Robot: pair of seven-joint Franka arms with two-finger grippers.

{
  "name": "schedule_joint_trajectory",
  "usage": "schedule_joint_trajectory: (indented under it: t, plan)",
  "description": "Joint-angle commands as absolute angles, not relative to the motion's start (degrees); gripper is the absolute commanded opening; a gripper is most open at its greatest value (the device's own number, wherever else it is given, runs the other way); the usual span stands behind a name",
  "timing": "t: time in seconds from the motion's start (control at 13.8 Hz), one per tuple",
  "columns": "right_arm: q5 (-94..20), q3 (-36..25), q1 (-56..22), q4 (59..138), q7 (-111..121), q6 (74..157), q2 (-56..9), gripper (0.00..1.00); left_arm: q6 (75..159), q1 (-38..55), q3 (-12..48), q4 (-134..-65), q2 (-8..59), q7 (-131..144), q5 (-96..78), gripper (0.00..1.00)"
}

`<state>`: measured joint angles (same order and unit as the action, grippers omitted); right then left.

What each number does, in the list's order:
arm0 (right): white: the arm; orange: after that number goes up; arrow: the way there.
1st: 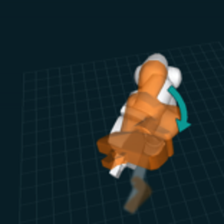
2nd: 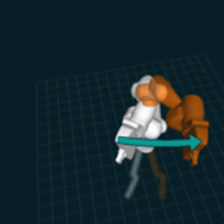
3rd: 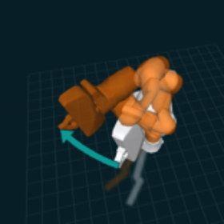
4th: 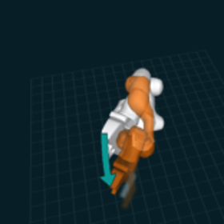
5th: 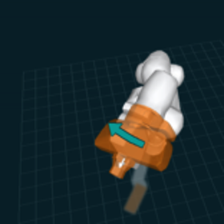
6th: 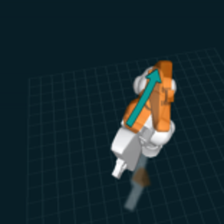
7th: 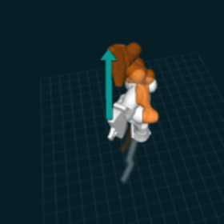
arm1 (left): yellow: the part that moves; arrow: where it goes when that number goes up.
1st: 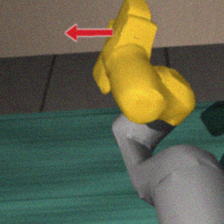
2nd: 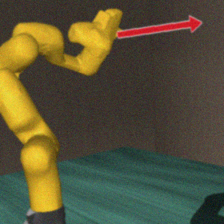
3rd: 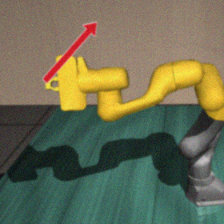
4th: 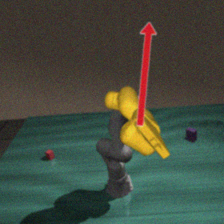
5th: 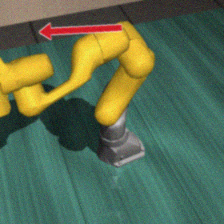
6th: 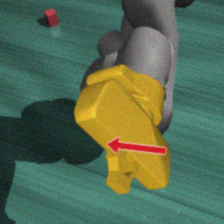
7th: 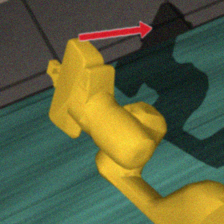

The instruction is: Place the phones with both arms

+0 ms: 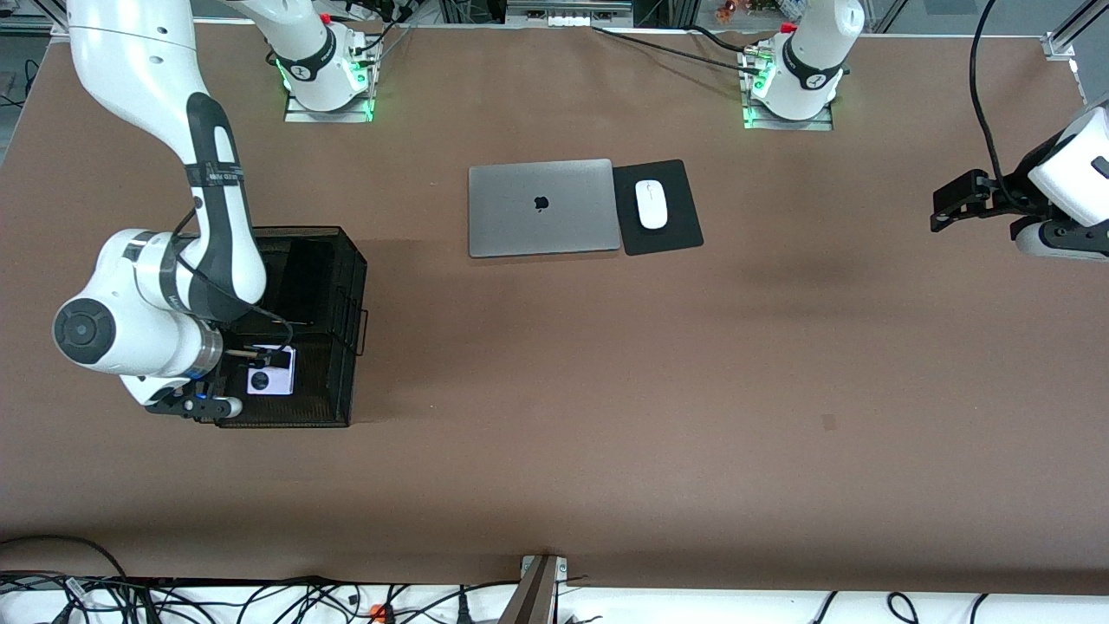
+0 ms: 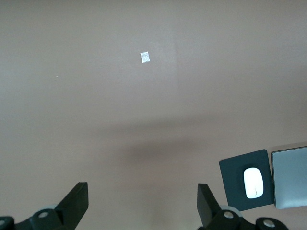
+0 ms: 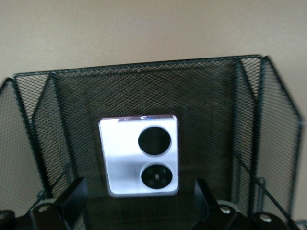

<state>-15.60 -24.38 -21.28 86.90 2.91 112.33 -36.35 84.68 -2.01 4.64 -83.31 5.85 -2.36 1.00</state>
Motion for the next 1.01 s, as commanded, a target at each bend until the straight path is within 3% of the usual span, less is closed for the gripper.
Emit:
schedule_joint_trajectory:
  t: [0.0, 0.51, 0.94]
  plan:
    - [-18.01, -24.78, -17.68, 76.51, 3.25, 98.58, -35.77, 0.99, 83.32, -2.46, 5.18, -82.0, 6.06, -1.93, 0.09, 1.0]
    - [-18.63, -25.23, -12.22, 60.04, 3.43, 74.64, -35.6, 0.99, 81.91, -2.46, 5.45, -81.91, 5.98, -2.11, 0.0, 1.0]
    - [-16.62, -24.79, -12.39, 60.29, 5.01, 73.12, -30.94, 0.99, 81.48, -2.37, 5.63, -81.91, 5.71, -2.2, -0.09, 1.0]
